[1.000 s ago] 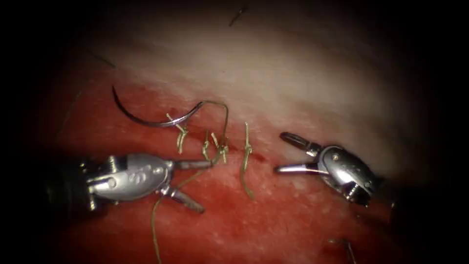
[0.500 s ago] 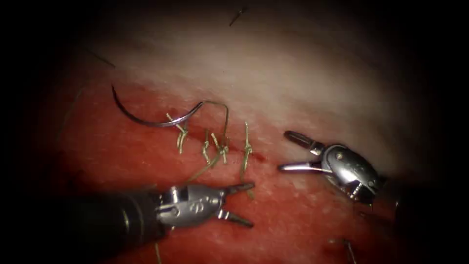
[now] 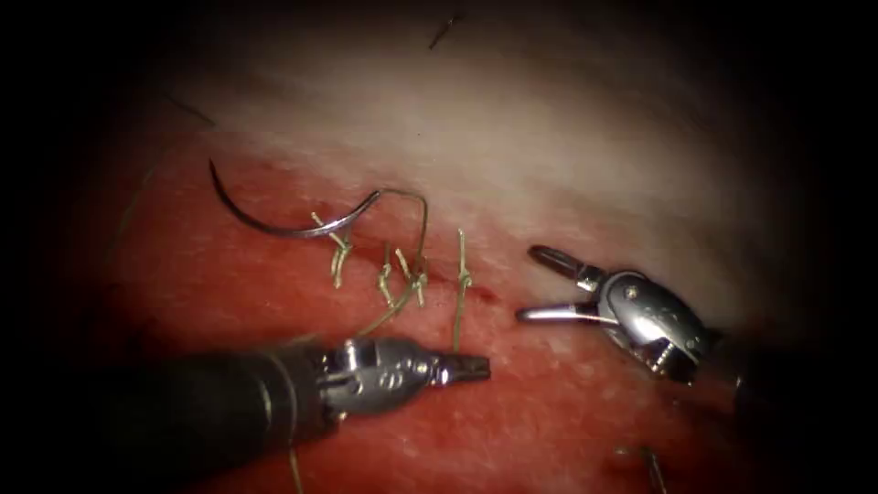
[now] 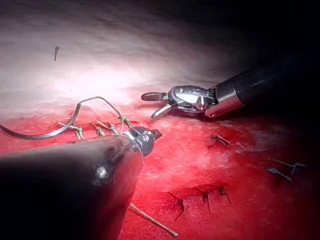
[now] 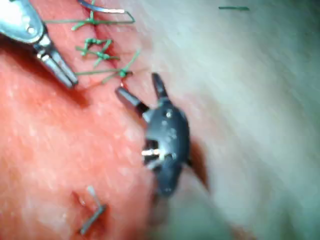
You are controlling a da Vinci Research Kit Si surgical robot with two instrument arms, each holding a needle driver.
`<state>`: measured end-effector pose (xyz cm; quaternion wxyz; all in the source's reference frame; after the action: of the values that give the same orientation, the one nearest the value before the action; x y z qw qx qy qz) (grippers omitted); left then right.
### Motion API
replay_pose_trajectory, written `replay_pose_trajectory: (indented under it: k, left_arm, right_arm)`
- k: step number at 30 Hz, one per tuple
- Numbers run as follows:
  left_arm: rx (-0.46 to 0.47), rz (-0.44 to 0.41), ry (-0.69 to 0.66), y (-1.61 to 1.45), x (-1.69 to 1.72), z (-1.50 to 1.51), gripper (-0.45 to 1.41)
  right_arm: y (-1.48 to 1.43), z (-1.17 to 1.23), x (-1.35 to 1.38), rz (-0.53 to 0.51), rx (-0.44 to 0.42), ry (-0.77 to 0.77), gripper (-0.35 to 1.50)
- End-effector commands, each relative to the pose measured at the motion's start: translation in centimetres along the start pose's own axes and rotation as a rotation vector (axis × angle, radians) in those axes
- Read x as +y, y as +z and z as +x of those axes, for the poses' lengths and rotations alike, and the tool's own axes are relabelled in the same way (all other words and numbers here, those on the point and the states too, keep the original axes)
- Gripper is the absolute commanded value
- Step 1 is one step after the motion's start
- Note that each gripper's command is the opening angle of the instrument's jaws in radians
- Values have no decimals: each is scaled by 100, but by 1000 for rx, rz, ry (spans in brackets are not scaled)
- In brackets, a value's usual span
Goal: Wound Closure
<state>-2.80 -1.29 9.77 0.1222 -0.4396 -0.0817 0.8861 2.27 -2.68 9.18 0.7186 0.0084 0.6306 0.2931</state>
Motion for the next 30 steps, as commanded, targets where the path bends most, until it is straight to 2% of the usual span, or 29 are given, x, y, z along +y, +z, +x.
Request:
replay_pose_trajectory:
  k: [1,9,11,15,21,25,30]
  left_arm:
    - [5,-8,13,5,-4,-1,-45]
    - [53,-15,-16,-16,-46,13,-45]
    - [60,-17,-21,-20,-54,15,-45]
    - [64,-12,-22,-20,-51,17,-45]
    - [64,-7,-22,-20,-41,21,-45]
    - [66,-4,-14,-20,-37,29,-45]
    - [69,-2,-2,-21,-32,33,-45]
  right_arm:
    - [8,-5,-1,2,2,0,136]
    - [13,-8,-9,41,-42,-58,136]
    - [26,-4,-17,33,-49,-120,138]
    - [41,2,-21,16,-56,-209,136]
    - [65,5,-35,0,-46,-261,138]
    - [80,8,-49,14,-34,-265,138]
    - [86,6,-55,24,-27,-274,140]
